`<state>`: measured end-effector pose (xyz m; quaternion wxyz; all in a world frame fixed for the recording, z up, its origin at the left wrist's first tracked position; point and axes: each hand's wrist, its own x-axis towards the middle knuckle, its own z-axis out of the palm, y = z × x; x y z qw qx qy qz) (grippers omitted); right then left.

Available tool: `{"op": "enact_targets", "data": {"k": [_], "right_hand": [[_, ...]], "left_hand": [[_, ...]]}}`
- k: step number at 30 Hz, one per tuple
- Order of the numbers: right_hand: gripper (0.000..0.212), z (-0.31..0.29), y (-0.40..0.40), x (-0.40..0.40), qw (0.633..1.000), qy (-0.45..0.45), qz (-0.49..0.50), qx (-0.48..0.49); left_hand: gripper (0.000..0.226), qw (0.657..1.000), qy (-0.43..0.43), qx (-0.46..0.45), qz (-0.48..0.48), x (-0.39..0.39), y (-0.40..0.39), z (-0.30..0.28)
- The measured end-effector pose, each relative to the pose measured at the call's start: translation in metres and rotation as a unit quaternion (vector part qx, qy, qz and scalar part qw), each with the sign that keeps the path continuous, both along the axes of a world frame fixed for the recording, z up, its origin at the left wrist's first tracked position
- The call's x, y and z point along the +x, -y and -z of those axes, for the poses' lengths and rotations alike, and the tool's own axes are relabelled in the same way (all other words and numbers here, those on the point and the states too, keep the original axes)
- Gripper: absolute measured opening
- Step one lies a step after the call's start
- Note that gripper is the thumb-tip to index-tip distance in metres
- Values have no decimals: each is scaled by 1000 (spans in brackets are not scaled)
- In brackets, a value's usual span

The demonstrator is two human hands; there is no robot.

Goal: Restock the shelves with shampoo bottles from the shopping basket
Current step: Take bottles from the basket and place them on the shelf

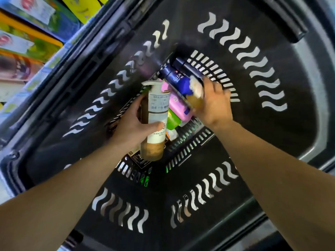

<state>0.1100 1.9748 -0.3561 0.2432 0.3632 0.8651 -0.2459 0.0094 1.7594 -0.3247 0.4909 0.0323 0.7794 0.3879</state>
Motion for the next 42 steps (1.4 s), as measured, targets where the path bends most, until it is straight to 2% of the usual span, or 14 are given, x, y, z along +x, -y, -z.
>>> {"op": "enact_targets", "data": {"k": [2,5,9,12,14,16,19,22,27,33,36,42], "right_hand": [[102,4,10,6,996,40,-77,4],[84,11,24,17,981,75,-173,52],[74,19,30,26,978,70,-193,49],[70,10,26,21,985,55,-161,28],[67,-5,24,15,998,15,-54,-1],[65,-30,26,11,995,-33,76,-61],[56,-83,35,13,955,-84,224,-176],[52,-148,53,24,922,-153,274,-226],[79,-275,84,31,907,-263,265,-195],[60,-418,120,29,899,-337,236,-150],[62,-483,144,26,902,-346,202,-165],[68,-600,212,29,891,-412,103,-161]], "left_hand": [[89,1000,-3,-1,-1,0,2,-1],[90,1000,-12,0,-16,1,6,0],[89,999,-18,-4,-34,0,11,0],[88,999,-25,4,-32,1,14,-9],[88,999,-23,14,-32,3,16,-23],[90,999,-17,26,-26,5,16,-44],[93,998,-5,53,-16,7,16,-86],[93,997,-5,77,11,6,19,-137],[95,991,-16,122,48,-14,35,-249],[80,980,-60,185,47,-36,75,-401],[87,975,-78,201,42,-38,106,-473],[77,956,-178,231,6,-11,195,-596]]}}
